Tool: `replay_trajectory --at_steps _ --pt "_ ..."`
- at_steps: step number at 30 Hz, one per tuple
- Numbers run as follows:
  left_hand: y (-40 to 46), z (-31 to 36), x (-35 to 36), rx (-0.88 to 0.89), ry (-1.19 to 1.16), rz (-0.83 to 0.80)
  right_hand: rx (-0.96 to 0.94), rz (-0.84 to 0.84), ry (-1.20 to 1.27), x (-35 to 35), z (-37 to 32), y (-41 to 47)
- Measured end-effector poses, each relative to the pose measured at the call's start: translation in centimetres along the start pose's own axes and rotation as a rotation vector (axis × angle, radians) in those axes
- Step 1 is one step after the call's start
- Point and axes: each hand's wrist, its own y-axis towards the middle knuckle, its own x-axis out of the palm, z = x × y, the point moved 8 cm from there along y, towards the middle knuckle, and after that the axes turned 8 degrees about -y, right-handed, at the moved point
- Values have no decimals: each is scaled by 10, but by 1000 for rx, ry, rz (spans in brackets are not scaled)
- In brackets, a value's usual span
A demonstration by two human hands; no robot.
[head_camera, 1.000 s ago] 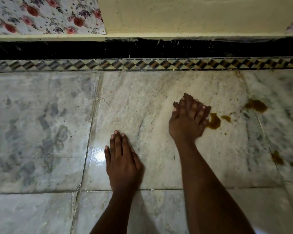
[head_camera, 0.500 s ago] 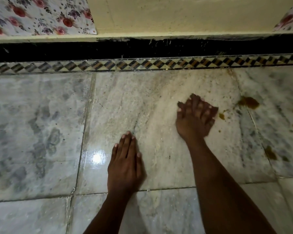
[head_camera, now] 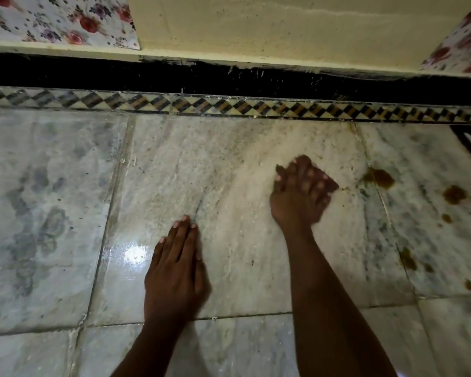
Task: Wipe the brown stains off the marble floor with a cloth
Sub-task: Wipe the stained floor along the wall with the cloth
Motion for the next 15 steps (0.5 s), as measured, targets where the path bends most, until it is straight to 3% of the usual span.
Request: replay_trajectory --at_steps 4,7,10,13,15 --pt "1 2 -4 -7 -8 1 -465 69 -73 16 -48 -33" --pt "2 2 -4 -17 -26 -14 -656 127 -119 21 -5 -101" --pt "2 2 -5 -14 -33 -26 -459 165 -106 12 40 -93" --pt "3 1 -5 -34 -38 -23 -215 183 -34 3 12 -34" --pt "5 1 -4 -23 -38 -23 -344 89 52 8 -34 -5"
